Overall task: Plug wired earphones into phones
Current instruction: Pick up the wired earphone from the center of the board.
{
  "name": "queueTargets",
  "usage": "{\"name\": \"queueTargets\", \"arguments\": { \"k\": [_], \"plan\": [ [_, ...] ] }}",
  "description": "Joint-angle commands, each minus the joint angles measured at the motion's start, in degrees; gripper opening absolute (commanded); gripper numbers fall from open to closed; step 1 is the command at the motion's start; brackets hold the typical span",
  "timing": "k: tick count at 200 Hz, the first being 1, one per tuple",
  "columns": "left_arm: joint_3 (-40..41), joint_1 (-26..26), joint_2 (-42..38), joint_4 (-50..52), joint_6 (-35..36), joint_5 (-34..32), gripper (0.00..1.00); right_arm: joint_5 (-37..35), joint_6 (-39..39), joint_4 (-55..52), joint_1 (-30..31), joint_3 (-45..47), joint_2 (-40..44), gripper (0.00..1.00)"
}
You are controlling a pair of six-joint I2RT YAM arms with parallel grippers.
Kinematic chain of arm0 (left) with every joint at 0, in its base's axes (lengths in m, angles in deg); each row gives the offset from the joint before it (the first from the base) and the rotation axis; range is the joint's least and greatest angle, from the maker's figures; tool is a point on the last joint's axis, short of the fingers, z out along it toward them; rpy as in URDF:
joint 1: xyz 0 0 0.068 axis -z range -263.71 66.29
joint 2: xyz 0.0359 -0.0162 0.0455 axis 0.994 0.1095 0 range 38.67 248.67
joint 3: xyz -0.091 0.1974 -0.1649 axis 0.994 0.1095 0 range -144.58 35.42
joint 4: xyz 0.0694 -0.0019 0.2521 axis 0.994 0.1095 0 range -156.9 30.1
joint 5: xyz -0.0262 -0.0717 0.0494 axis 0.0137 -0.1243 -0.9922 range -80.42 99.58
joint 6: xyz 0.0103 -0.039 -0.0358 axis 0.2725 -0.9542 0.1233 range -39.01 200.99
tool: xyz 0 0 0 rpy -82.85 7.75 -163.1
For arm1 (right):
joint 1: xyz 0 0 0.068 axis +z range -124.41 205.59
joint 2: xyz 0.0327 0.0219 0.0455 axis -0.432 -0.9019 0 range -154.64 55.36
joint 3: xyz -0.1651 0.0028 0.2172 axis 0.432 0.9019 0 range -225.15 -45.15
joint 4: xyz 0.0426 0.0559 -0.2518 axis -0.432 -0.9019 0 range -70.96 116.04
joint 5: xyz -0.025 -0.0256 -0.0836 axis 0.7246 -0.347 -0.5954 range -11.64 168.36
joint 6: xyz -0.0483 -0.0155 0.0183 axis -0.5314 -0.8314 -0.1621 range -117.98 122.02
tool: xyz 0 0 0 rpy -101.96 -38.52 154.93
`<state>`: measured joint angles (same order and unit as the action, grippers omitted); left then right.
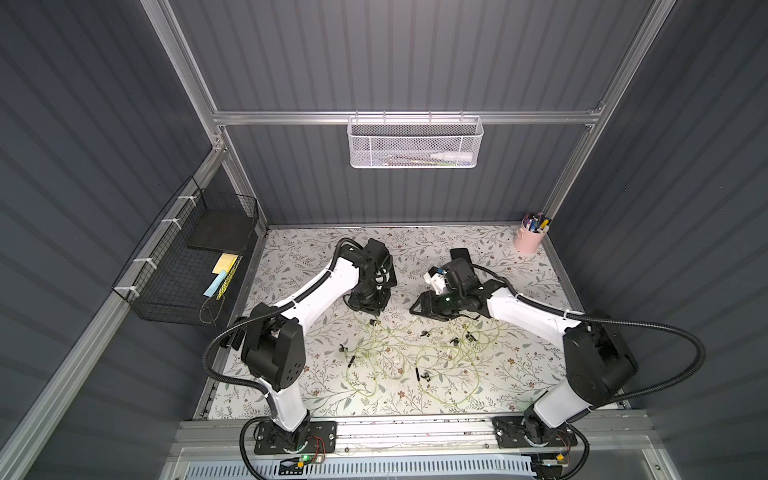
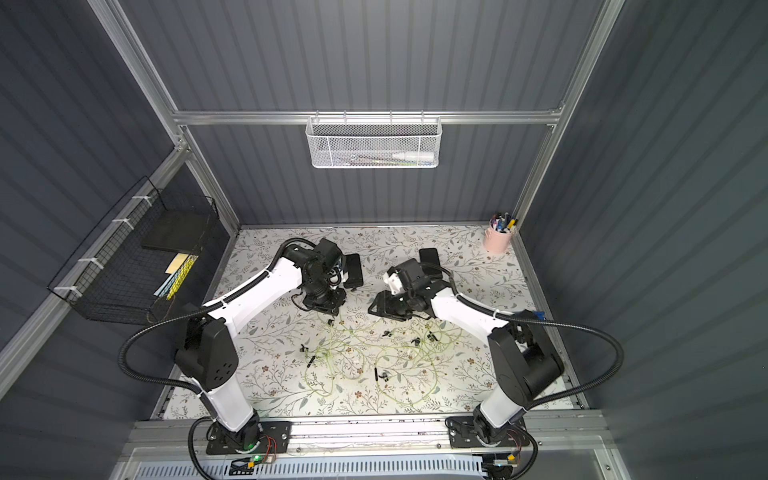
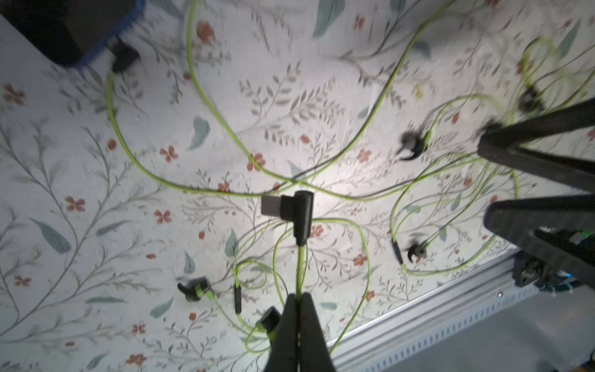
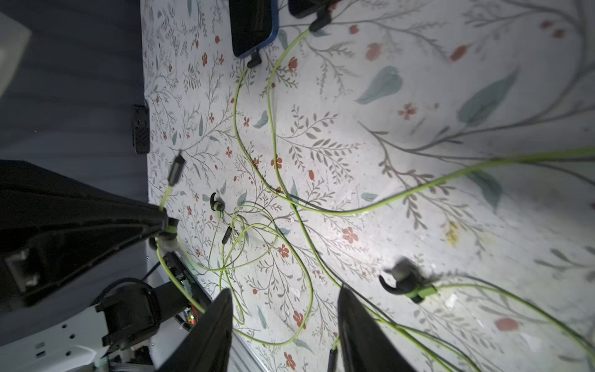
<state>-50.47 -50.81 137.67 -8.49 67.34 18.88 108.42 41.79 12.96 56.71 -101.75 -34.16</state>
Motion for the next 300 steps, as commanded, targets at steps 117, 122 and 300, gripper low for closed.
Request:
{"name": "queueTargets", "arguments": {
  "k": [117, 122, 300],
  "plan": [
    [17.71, 2.34, -7.55, -37.94, -8.99, 4.39, 0.00, 0.83, 13.53, 18.86, 0.35, -4.13, -4.97, 0.44],
    [17.40, 2.34, -7.43, -37.59, -8.74, 4.69, 0.00, 0.95, 12.98, 18.80, 0.44, -4.38, -5.26, 0.44],
    [14.49, 2.35, -5.52, -32.85, -4.72, 8.83, 0.00, 1.67, 8.29, 16.37, 0.18, -8.35, -9.53, 0.24]
  ]
}}
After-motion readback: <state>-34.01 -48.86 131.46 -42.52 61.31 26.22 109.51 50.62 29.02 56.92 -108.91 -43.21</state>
